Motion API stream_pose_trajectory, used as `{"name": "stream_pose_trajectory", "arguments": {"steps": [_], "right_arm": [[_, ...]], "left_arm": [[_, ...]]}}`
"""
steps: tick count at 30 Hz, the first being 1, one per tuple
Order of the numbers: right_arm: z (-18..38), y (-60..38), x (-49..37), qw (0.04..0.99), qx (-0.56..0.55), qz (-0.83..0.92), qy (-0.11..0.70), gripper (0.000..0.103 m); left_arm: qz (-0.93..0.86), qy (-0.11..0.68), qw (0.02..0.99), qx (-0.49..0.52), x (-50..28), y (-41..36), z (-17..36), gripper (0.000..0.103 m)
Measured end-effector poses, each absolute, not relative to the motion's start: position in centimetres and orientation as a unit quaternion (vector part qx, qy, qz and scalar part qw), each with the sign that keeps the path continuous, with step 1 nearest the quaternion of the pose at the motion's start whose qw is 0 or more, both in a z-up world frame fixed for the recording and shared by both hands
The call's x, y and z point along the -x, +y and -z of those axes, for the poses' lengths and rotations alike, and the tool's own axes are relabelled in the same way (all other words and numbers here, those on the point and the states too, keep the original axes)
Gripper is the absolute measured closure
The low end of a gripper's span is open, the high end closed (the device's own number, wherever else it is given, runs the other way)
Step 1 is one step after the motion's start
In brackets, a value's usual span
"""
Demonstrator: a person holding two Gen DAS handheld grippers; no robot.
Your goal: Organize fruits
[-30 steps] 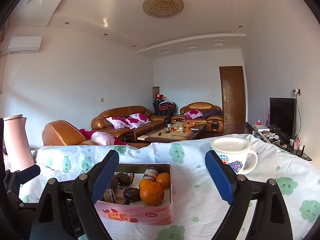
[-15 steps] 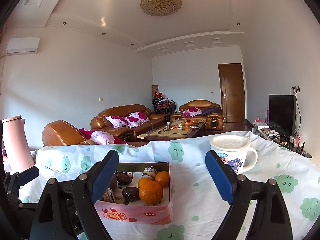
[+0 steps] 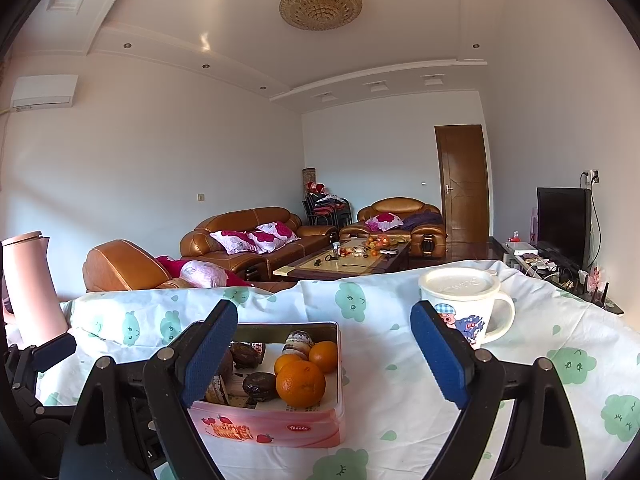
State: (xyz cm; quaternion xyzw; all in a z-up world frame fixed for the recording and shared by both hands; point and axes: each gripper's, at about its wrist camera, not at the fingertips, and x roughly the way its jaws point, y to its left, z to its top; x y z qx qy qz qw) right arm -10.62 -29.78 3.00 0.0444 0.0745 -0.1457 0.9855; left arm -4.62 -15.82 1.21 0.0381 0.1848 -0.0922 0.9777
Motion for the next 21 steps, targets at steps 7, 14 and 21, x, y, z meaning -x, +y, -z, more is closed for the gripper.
{"name": "stream_pose_trajectory", "arguments": {"steps": [7, 14, 21], "right_arm": [[-2.99, -29.79, 10.62, 0.986, -0.044, 0.146, 0.074, 0.013], [-2.85, -29.95, 10.65, 0.985, -0.046, 0.148, 0.076, 0.013], [-2.9, -30.02, 10.63, 0.984, -0.049, 0.151, 0.078, 0.013]], "left_arm": [[0.092, 0.185, 0.978, -0.038, 4.6, -15.79, -1.19, 0.0], [0.093, 0.185, 0.978, -0.039, 4.59, -15.78, -1.19, 0.0], [0.087, 0.194, 0.977, -0.033, 4.37, -15.37, -1.0, 0.0]]}}
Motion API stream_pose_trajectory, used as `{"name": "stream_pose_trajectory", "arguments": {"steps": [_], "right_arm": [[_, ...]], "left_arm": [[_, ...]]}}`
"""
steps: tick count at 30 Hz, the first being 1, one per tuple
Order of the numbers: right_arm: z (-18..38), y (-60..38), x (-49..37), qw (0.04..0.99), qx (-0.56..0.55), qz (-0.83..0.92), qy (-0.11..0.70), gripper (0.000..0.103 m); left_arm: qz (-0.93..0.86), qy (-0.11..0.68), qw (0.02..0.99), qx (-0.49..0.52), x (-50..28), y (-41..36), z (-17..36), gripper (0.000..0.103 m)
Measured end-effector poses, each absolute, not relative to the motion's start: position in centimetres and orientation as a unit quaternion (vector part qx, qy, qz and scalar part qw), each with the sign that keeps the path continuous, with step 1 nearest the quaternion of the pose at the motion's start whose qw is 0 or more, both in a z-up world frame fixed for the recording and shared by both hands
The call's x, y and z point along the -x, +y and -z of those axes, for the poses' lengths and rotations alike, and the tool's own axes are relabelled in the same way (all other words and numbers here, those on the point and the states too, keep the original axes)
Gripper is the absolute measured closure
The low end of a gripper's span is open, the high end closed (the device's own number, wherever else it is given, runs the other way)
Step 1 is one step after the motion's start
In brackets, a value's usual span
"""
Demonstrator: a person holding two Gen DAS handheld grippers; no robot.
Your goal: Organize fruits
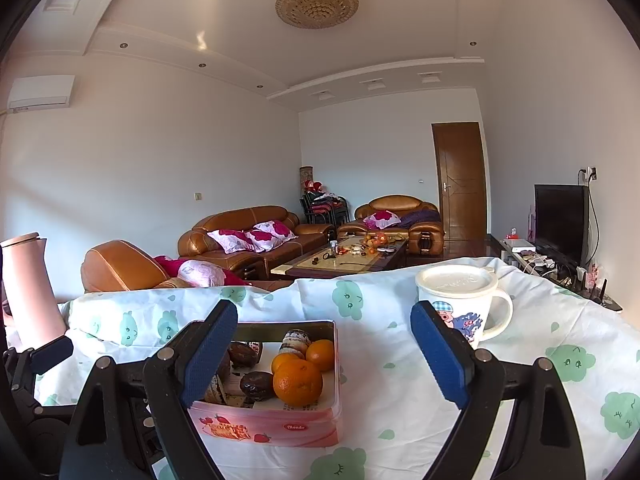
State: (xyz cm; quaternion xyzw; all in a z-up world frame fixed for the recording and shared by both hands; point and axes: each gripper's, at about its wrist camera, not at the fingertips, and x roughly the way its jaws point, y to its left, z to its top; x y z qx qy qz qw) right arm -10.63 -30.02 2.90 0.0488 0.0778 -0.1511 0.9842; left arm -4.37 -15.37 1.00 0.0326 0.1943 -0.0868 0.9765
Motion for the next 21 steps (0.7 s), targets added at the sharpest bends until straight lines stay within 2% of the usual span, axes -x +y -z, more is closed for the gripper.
{"name": "stream_pose_trajectory", "arguments": {"steps": [21], "right_arm": [[-2.96, -30.21, 10.64, 0.984, -0.049, 0.153, 0.082, 0.013]], "left_arm": [[0.073, 0.207, 0.975, -0.028, 3.91, -15.22, -0.94, 0.0]]}}
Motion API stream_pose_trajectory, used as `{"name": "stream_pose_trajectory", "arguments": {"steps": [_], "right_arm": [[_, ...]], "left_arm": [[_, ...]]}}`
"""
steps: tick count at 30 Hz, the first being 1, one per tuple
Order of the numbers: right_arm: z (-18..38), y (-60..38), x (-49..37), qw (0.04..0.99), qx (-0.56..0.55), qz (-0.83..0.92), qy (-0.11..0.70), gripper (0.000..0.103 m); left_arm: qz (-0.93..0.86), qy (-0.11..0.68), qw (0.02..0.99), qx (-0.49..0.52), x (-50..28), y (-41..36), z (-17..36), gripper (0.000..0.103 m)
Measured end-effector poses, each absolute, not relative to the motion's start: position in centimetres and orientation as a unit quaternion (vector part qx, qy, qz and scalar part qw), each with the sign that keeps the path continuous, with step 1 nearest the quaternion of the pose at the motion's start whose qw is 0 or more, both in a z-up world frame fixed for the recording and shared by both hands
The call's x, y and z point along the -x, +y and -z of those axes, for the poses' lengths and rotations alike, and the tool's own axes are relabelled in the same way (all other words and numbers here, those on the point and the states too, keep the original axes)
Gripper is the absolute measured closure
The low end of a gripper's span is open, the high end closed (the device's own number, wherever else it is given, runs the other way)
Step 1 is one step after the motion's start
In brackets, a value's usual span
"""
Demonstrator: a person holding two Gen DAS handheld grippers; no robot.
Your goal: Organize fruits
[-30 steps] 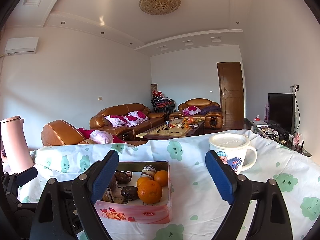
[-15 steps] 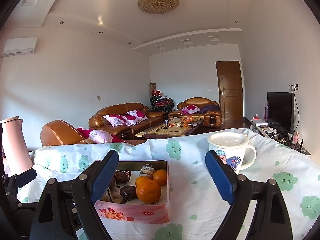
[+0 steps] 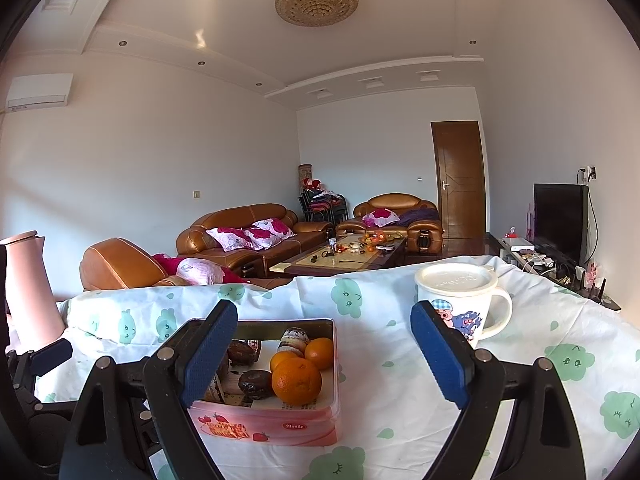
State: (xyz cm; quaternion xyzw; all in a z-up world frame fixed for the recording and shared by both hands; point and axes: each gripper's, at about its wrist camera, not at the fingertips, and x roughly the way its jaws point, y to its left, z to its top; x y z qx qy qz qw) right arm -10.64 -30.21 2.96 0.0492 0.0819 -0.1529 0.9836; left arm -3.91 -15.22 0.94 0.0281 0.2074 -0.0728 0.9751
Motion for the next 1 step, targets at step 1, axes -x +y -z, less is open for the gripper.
{"name": "stream_pose_trajectory", "arguments": {"steps": [1], "right_arm": [[-2.95, -30.23, 10.67, 0.984, -0.05, 0.153, 0.082, 0.013]], "left_arm": [[0.071, 0.208, 0.975, -0.028, 3.86, -15.2, -0.94, 0.0]]}}
